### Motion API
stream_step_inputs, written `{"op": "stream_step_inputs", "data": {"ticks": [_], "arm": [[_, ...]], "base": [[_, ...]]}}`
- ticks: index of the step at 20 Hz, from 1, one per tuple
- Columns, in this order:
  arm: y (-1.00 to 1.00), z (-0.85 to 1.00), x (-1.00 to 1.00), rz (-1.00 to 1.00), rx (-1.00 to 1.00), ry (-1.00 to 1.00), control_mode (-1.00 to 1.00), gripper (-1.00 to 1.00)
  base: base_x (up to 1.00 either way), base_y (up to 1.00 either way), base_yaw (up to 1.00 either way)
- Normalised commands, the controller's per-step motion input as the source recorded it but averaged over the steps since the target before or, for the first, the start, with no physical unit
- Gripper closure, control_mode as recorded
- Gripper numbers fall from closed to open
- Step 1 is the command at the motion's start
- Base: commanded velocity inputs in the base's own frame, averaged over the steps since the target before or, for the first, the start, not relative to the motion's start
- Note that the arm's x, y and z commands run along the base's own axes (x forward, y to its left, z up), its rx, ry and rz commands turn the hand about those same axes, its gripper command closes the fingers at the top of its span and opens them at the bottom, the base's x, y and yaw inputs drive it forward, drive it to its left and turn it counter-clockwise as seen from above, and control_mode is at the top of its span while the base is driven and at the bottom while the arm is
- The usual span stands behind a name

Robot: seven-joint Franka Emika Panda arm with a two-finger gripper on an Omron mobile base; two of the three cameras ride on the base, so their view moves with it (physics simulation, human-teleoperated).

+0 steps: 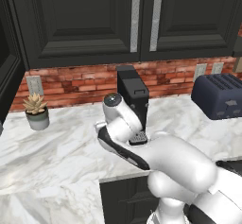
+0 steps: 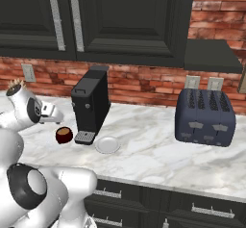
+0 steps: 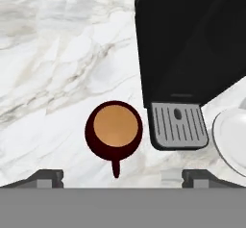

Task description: Take a sugar cube from the saucer and place it inside the coffee. Then, grab milk from the fridge and place it next to the coffee on the counter to sweeten the coffee.

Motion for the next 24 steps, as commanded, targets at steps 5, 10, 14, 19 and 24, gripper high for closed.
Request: {"op": "stream_step_inputs", "data": {"ticks": [5, 10, 14, 19, 24], "arm": [[-0.14, 0.68, -0.98, 0.00, 0.00, -0.13, -1.00, -1.00], [-0.62, 0.63, -1.00, 0.00, 0.01, -0.11, -1.00, -1.00], [-1.00, 0.61, -0.89, 0.07, 0.00, -0.11, -1.00, -1.00], [-0.98, 0.53, -0.46, 0.16, 0.01, 0.00, -1.00, -1.00], [-0.07, 0.00, 0.00, 0.04, 0.01, 0.01, -1.00, -1.00]], "base": [[0.00, 0.00, 0.00], [0.00, 0.00, 0.00], [0.00, 0.00, 0.00], [0.00, 0.00, 0.00], [0.00, 0.00, 0.00]]}}
